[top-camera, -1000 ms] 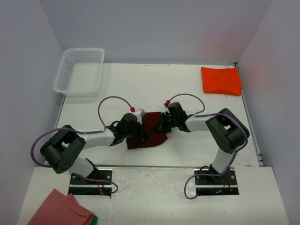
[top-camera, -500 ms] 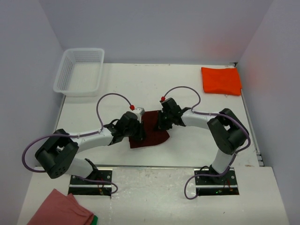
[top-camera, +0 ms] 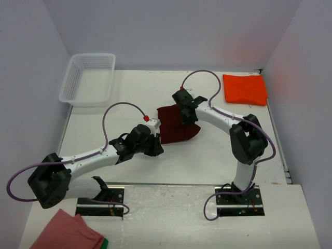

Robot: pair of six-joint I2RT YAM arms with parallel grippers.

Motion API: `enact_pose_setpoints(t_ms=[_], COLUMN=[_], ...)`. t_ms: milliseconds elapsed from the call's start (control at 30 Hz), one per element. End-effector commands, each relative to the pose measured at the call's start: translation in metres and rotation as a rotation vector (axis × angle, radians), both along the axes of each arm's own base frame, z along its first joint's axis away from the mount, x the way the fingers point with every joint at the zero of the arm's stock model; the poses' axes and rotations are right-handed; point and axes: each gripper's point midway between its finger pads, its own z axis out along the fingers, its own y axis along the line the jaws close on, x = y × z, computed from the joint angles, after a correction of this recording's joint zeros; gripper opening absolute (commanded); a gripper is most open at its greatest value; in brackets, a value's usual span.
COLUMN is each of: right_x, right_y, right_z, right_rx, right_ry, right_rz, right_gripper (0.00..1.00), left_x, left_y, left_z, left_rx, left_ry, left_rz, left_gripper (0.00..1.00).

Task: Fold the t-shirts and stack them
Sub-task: Put the neatly folded tshirt into the corner of the board with the right arm

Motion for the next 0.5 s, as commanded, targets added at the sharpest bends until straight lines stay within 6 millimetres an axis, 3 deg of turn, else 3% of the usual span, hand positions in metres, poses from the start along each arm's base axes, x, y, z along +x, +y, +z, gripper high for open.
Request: enact_pose_setpoints(t_ms=[0,167,233,267,467], right_x=[0.029,0.075,0.089,0.101,0.147], right_y=[-0.044,-0.063,-0.076,-0.077,-0.106], right_z=[0.019,0.035,0.028,0.038,0.054], right_rx=[-0.228,-0.318,-0.368,-0.374,-0.444], right_ry=[-0.072,-0.136,-0.124,-0.149,-0.189], right_rz=[-0.09,-0.14,-0.147,-0.153,-0.172], right_gripper=[0.0,0.0,0.0,0.0,0.0], left_x=[-0.007,-0.015,-0.015,-0.015,-0.015], left_y=[-0.007,-0.006,-0.007,-0.007,-0.009], left_z=[0.001,-0.005,-0.005,-0.004,-0.01], left_rx=[-0.004,-0.007,-0.003,-0.004,0.018], left_ry=[0.002,0.017,0.013,0.012,0.023], left_rz=[-0.033,-0.06,-0.072,-0.074,-0.095], left_gripper=[0.22,0.22,0.22,0.22,0.22])
